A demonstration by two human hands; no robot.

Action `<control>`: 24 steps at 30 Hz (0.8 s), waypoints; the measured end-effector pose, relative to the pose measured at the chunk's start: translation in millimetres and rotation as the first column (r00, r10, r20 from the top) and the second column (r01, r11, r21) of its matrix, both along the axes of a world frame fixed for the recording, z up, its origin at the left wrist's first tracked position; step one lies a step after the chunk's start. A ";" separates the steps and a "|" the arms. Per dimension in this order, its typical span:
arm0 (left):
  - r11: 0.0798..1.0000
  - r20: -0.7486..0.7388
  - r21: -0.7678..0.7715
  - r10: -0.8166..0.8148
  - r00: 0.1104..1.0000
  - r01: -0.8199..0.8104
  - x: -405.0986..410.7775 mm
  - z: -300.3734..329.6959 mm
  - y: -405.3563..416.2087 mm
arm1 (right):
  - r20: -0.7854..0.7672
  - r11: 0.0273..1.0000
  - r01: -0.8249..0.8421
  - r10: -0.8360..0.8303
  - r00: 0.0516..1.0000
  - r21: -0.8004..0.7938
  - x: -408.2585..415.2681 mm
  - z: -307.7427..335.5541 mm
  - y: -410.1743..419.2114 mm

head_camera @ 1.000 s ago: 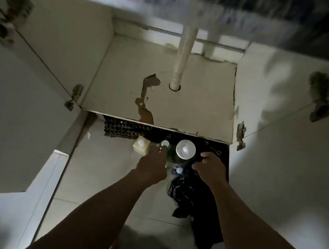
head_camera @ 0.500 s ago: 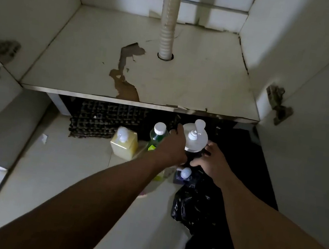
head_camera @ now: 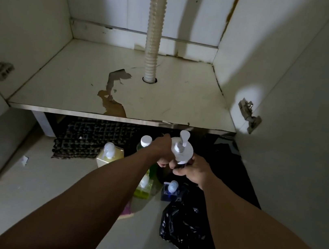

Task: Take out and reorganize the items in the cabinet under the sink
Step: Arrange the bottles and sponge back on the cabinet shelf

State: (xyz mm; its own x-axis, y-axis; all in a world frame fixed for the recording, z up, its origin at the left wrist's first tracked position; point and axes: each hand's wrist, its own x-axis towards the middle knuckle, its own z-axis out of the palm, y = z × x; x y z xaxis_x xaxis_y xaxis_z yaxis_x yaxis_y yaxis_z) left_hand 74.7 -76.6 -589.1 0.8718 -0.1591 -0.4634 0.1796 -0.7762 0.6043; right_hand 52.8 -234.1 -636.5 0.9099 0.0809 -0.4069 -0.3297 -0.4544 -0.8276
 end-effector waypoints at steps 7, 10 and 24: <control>0.992 0.135 -0.046 -0.113 0.984 0.120 -0.8 49.1 3.6 | 0.189 0.999 0.035 -0.037 0.981 0.018 -11.7 42.2 -11.8; 0.992 0.277 -0.090 -0.065 0.959 0.093 -4.6 78.3 12.3 | 0.297 1.000 0.010 -0.018 0.955 0.028 -16.0 70.0 -14.2; 0.794 0.381 -0.604 0.212 0.900 0.068 11.6 137.7 13.1 | 0.506 0.969 0.117 -0.215 0.835 0.220 2.9 147.9 -13.5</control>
State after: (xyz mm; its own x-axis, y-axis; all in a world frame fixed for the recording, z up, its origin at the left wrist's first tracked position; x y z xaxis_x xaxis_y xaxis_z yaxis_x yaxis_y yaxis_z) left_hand 86.3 -63.4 -451.5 0.9733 -0.2053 0.1031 -0.1512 -0.2344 0.9603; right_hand 55.6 -247.6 -488.5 0.9880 -0.0669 0.1391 0.1166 -0.2662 -0.9568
